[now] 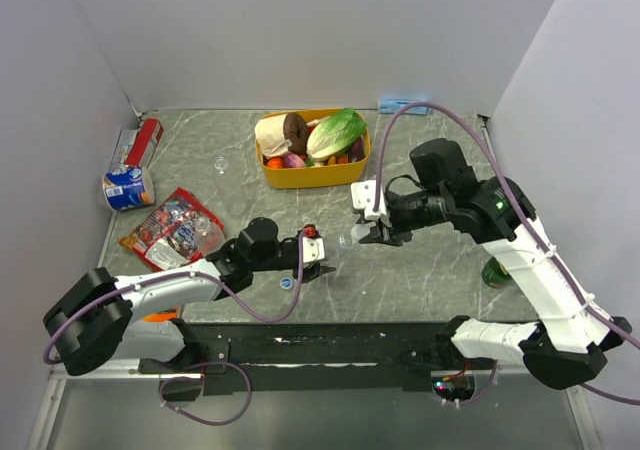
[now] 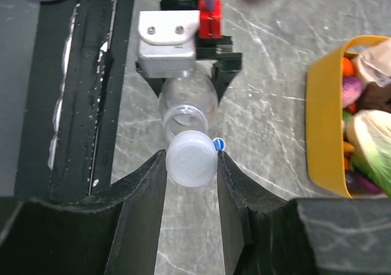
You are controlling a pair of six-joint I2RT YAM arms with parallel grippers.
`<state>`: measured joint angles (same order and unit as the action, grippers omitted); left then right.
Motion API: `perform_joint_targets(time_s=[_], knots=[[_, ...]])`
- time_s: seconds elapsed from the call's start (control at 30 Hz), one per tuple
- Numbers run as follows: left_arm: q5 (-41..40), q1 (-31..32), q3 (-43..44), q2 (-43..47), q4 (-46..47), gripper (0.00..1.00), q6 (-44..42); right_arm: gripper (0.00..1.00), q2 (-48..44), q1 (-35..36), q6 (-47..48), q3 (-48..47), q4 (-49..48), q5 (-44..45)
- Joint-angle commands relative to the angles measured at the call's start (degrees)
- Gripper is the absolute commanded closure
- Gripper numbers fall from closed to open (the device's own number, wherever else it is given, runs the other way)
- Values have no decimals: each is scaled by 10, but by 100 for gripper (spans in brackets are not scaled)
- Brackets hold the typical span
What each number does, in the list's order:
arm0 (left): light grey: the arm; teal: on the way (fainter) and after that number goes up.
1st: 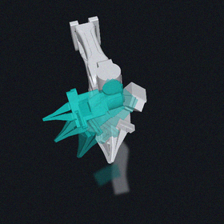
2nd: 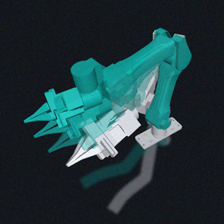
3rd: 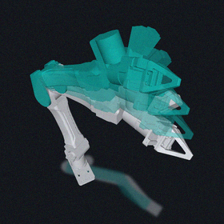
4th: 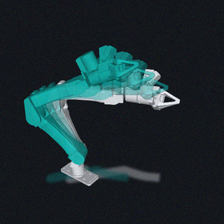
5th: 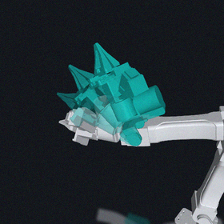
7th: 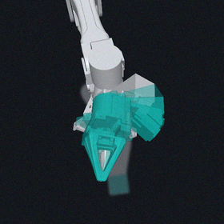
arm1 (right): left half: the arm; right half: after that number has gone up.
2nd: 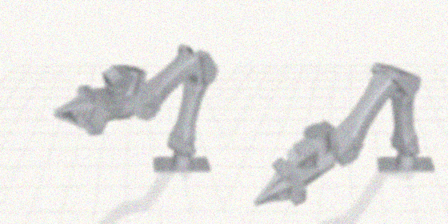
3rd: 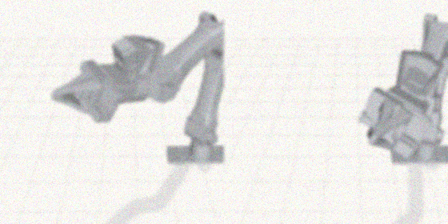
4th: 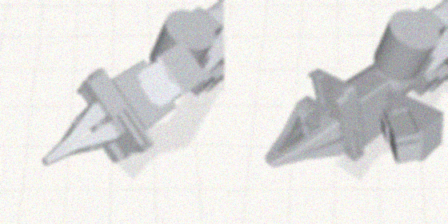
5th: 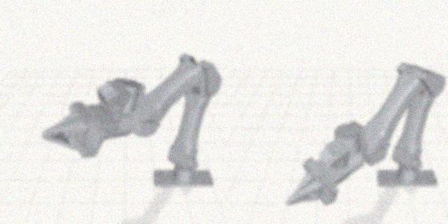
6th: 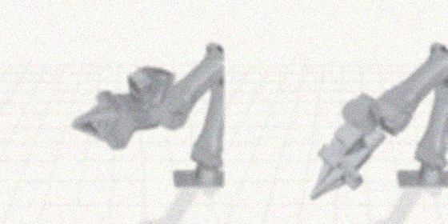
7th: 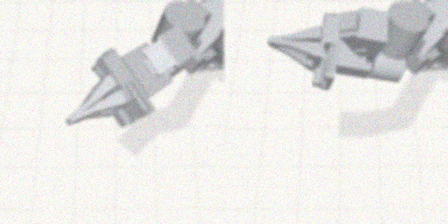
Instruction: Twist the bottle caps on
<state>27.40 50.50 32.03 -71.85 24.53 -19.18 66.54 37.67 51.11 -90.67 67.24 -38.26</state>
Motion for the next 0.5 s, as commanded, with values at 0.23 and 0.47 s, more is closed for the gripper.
perform_joint_targets(time_s=[0.23,0.47], knots=[[27,2,18,3,24,99,-5,62,25,27,12,1,-15,27],[20,2,18,5,38,99,-4,62,30,51,25,16,-16,31]])
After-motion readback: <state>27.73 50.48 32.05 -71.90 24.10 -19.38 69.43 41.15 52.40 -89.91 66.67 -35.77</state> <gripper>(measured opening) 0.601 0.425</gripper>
